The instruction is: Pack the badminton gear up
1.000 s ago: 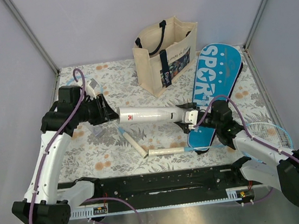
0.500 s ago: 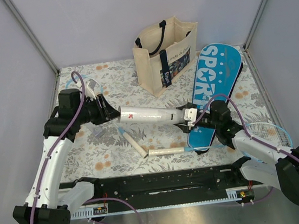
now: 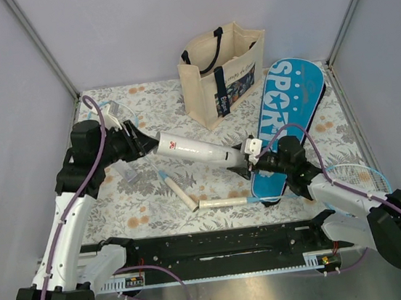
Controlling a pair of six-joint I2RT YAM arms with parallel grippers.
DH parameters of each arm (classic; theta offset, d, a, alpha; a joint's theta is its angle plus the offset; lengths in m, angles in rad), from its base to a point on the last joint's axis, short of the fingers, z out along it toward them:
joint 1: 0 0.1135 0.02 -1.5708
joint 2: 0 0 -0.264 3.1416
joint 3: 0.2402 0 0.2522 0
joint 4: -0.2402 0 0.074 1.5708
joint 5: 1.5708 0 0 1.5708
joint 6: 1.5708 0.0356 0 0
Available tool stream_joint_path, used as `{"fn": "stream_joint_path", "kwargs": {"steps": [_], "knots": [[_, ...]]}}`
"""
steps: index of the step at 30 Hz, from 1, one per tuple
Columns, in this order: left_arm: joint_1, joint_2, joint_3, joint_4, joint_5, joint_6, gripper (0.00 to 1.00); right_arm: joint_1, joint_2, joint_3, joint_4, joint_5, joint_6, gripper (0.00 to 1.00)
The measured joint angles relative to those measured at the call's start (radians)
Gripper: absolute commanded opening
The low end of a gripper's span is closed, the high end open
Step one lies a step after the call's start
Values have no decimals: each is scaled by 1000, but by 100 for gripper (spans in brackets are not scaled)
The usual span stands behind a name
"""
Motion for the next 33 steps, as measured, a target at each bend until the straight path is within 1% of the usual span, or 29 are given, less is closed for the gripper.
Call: {"fn": "stream_joint_path", "kwargs": {"steps": [4, 7, 8, 12, 15, 17, 21, 23, 26, 28, 31, 33], "knots": [[0, -1, -23, 26, -13, -9, 46, 24, 24, 0, -10, 26, 55, 29], [-1, -13, -6, 4, -61, -2, 53, 46, 23, 0, -5, 43, 85, 29], [-3, -15, 13, -16, -84, 3, 56, 53, 23, 1, 2, 43, 92, 29], [-14, -18, 119, -81, -186, 12, 77, 78, 22, 9, 47, 41, 134, 28], [-18, -38, 198, -87, -286, 8, 91, 83, 23, 20, 76, 40, 163, 27], [-18, -64, 231, -82, -347, 7, 98, 83, 31, 32, 85, 41, 182, 26], [-18, -129, 242, -79, -463, 13, 99, 89, 90, 88, 88, 70, 264, 25], [-18, -166, 218, -56, -507, 20, 99, 95, 138, 139, 83, 115, 338, 22], [-18, -246, 102, 7, -560, 27, 99, 106, 214, 235, 46, 196, 460, 21], [-18, -298, 7, 16, -593, 28, 99, 125, 280, 329, -21, 271, 535, 21], [-18, -327, -80, 11, -652, 39, 99, 163, 364, 436, -97, 369, 616, 22], [-18, -334, -121, 6, -710, 42, 99, 189, 415, 488, -135, 432, 669, 25]]}}
